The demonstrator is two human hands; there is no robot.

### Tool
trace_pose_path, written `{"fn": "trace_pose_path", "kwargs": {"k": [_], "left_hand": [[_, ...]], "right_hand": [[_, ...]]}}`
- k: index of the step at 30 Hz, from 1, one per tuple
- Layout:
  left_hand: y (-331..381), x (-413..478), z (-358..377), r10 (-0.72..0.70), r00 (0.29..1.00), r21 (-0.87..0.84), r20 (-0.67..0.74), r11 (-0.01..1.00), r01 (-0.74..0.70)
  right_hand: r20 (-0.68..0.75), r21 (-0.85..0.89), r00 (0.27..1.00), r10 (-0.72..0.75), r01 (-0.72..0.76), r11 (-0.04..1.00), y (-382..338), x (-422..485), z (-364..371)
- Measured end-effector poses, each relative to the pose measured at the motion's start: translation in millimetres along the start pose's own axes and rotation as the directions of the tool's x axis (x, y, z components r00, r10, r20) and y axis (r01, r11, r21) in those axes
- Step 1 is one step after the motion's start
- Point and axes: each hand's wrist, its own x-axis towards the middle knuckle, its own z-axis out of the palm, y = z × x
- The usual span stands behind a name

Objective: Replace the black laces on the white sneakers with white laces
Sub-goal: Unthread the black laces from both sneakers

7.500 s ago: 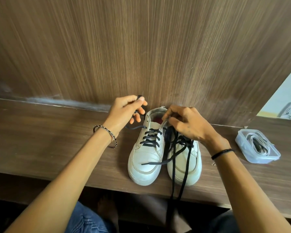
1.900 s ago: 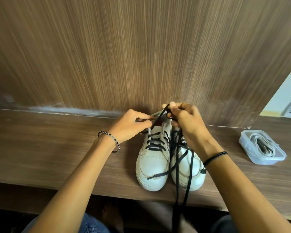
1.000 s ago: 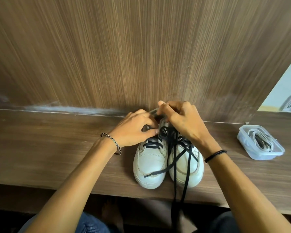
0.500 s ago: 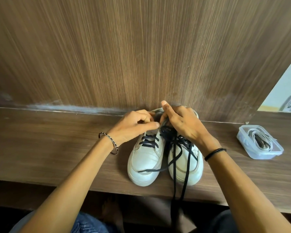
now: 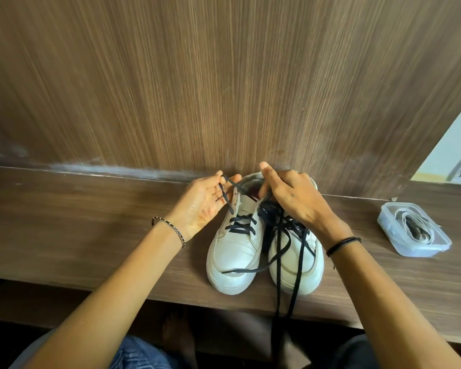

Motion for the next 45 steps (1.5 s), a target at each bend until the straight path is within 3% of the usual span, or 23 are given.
{"fn": "trace_pose_path", "kwargs": {"k": [2, 3, 4, 5, 7, 13, 18, 21, 23, 28, 33, 36, 37, 38, 39, 40, 41, 42, 43, 45], "left_hand": [[0, -5, 2, 0.026, 0.998, 0.071, 0.053, 0.997, -0.029], [-1, -6, 3, 0.087, 0.993, 0.251, 0.082, 0.962, -0.105], [-1, -4, 1, 0.158, 0.980, 0.494, 0.118, 0.847, -0.196], [0, -3, 0, 0.203, 0.963, 0.697, 0.175, 0.666, -0.267], [1, 0, 1, 0.221, 0.937, 0.873, 0.271, 0.354, -0.336], [4, -2, 5, 0.177, 0.861, 0.877, 0.476, -0.028, -0.479], [5, 5, -2, 0.142, 0.796, 0.798, 0.588, -0.259, -0.544], [2, 5, -1, 0.158, 0.771, 0.765, 0.617, -0.349, -0.541], [1, 4, -1, 0.165, 0.774, 0.778, 0.612, -0.301, -0.551], [-3, 4, -1, 0.154, 0.815, 0.827, 0.558, -0.186, -0.531], [0, 3, 0, 0.190, 0.829, 0.850, 0.526, -0.140, -0.508], [-1, -1, 3, 0.267, 0.832, 0.869, 0.487, -0.055, -0.491], [-3, 0, 4, 0.322, 0.843, 0.889, 0.431, 0.010, -0.458], [-5, 2, 4, 0.389, 0.860, 0.900, 0.331, 0.145, -0.412], [-6, 5, 5, 0.426, 0.891, 0.853, 0.157, 0.396, -0.340], [-7, 7, 8, 0.386, 0.922, 0.670, -0.033, 0.693, -0.266], [-5, 8, 11, 0.287, 0.942, 0.402, -0.175, 0.894, -0.198], [-3, 11, 12, 0.208, 0.949, 0.186, -0.238, 0.968, -0.166], [0, 12, 13, 0.178, 0.956, 0.074, -0.235, 0.983, -0.165], [1, 11, 17, 0.197, 0.969, 0.015, -0.147, 0.980, -0.197]], "right_hand": [[0.013, 0.013, 1.000, 0.003, -0.004, 1.000, 2, 1, 0], [0.018, 0.018, 1.000, 0.005, -0.005, 1.000, 3, 2, -1], [0.021, 0.020, 1.000, 0.005, -0.005, 1.000, 4, 2, -1], [0.023, 0.025, 1.000, 0.003, -0.003, 1.000, 6, 2, 0], [0.029, 0.034, 1.000, -0.004, 0.003, 0.999, 8, 2, 0], [0.164, -0.028, 0.982, -0.089, 0.095, 0.995, -2, -8, -16], [0.290, 0.046, 0.955, -0.068, 0.057, 0.997, 3, -16, -28], [0.235, 0.100, 0.971, -0.051, 0.028, 0.995, 4, -16, -37], [0.162, 0.132, 0.986, -0.042, 0.021, 0.991, 3, -19, -40], [0.055, -0.036, 0.989, -0.135, 0.137, 0.990, 5, -18, -26], [0.193, -0.135, 0.953, -0.234, 0.262, 0.955, 3, -10, -14], [0.158, -0.158, 0.965, -0.207, 0.232, 0.960, 4, -8, -10], [0.132, -0.153, 0.970, -0.202, 0.222, 0.963, 5, -7, -10], [0.113, -0.153, 0.972, -0.207, 0.223, 0.963, 6, -7, -10], [0.101, -0.154, 0.970, -0.221, 0.235, 0.960, 6, -7, -10], [0.092, -0.159, 0.968, -0.233, 0.245, 0.956, 6, -8, -10], [0.089, -0.162, 0.967, -0.241, 0.252, 0.954, 6, -8, -9], [0.089, -0.170, 0.966, -0.242, 0.254, 0.952, 6, -8, -8], [0.091, -0.182, 0.966, -0.241, 0.255, 0.950, 6, -7, -7], [0.092, -0.200, 0.966, -0.241, 0.255, 0.946, 6, -6, -6]]}}
